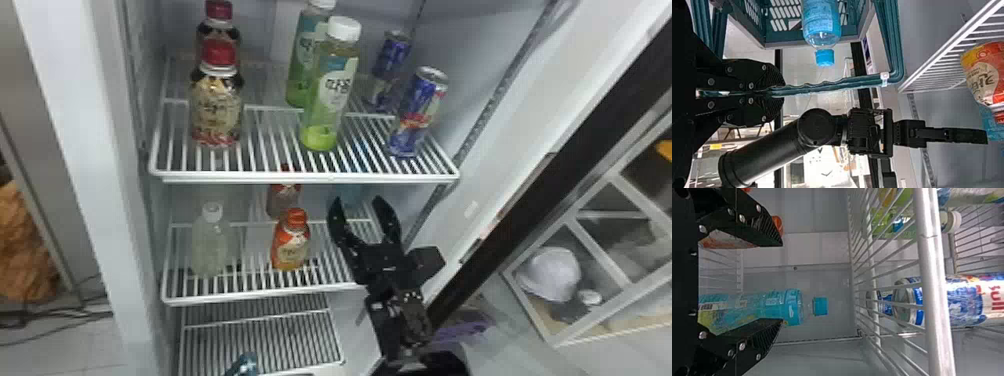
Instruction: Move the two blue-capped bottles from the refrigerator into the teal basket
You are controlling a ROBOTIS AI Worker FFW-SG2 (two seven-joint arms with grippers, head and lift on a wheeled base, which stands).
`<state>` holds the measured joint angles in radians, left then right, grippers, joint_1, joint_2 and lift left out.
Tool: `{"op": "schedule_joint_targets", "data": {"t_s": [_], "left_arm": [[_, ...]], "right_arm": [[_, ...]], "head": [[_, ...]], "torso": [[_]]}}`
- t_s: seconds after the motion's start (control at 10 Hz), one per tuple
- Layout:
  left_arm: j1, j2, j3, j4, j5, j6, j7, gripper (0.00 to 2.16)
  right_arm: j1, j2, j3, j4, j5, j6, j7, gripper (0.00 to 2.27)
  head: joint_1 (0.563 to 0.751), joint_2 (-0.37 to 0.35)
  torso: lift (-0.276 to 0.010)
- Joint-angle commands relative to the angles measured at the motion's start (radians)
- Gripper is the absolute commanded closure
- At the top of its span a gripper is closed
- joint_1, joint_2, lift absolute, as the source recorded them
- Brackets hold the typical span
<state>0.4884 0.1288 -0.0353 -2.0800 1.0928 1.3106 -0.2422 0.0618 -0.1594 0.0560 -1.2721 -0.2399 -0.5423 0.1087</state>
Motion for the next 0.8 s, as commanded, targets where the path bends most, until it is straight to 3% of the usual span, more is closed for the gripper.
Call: {"op": "schedule_joint_targets", "data": {"t_s": [0.0,0.7], "left_arm": [[0.0,0.0,0.0,0.0,0.002,0.0,0.0,1.11],[-0.003,0.002,-0.002,0.0,0.004,0.0,0.0,1.11]], "right_arm": [[-0.032,0.0,0.007,0.036,0.002,0.002,-0.014,0.28],[-0.182,0.0,0.048,0.171,0.014,0.051,-0.121,0.24]], "head": [[0.695,-0.35],[0.695,-0.35]], "torso": [[-0.136],[-0.136]]}}
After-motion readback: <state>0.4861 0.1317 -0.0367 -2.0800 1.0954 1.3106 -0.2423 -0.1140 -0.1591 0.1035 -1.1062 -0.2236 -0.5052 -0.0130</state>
